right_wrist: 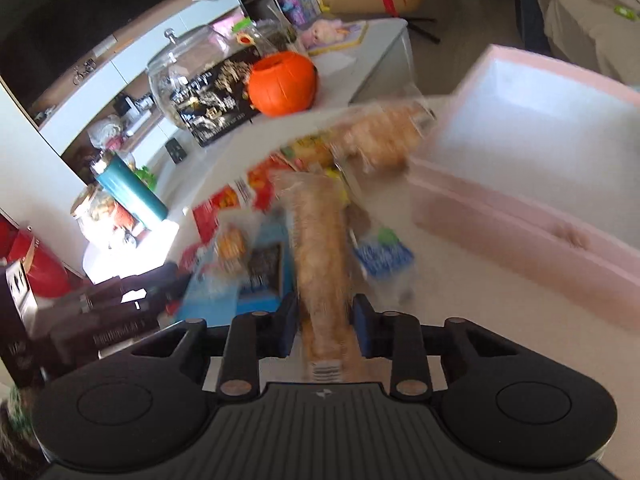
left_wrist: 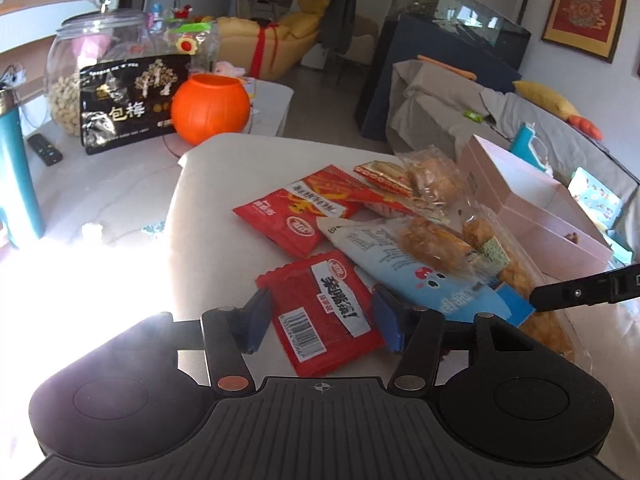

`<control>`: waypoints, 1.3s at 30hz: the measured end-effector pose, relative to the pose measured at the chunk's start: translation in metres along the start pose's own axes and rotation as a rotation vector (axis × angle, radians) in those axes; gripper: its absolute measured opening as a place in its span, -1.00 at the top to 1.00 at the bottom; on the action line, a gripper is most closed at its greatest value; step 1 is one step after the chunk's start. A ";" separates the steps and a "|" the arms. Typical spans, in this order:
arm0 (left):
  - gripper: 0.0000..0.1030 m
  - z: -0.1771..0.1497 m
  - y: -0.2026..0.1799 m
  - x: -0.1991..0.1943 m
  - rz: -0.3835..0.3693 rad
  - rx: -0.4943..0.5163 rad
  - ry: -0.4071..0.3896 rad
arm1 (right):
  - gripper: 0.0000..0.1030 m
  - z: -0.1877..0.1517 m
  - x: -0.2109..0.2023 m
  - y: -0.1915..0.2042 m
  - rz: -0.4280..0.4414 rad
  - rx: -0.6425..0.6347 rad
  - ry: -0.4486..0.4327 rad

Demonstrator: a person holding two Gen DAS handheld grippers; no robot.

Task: Organize snacks
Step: 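Grasp the long wrapped bread roll with the right gripper while left grasps a small pastry, then carry the bread roll and pastry into the pink box and release both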

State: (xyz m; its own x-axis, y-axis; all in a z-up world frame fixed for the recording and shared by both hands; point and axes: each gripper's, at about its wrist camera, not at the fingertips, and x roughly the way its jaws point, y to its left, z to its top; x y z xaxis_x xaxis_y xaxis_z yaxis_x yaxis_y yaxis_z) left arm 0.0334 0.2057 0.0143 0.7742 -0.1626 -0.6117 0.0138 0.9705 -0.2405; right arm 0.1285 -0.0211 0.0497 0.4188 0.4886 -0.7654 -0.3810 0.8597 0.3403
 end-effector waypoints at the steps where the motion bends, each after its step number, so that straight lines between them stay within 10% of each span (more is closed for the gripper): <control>1: 0.29 -0.002 -0.005 -0.003 -0.031 0.021 0.002 | 0.46 -0.006 -0.005 -0.005 -0.018 0.002 -0.001; 7: 0.34 -0.007 -0.025 -0.007 0.047 0.113 0.031 | 0.39 -0.024 -0.024 -0.019 -0.109 -0.021 -0.048; 14: 0.34 0.010 0.012 -0.015 0.122 -0.092 -0.007 | -0.46 -0.047 -0.020 0.012 -0.300 -0.232 -0.171; 21: 0.34 0.040 -0.015 -0.006 -0.100 -0.097 -0.016 | -0.61 -0.079 -0.007 -0.007 -0.301 -0.173 -0.197; 32: 0.21 0.049 -0.069 0.061 0.041 0.105 0.040 | -0.69 -0.087 -0.012 -0.018 -0.279 -0.115 -0.233; 39: 0.45 0.025 -0.094 0.018 -0.158 0.180 0.041 | -0.68 -0.084 -0.014 -0.022 -0.273 -0.082 -0.246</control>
State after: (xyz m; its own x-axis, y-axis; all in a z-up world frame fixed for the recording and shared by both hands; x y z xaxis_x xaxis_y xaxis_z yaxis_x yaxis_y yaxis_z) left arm 0.0622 0.1163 0.0443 0.7275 -0.3180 -0.6079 0.2477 0.9481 -0.1995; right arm 0.0624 -0.0596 0.0069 0.6960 0.2728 -0.6642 -0.2885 0.9533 0.0893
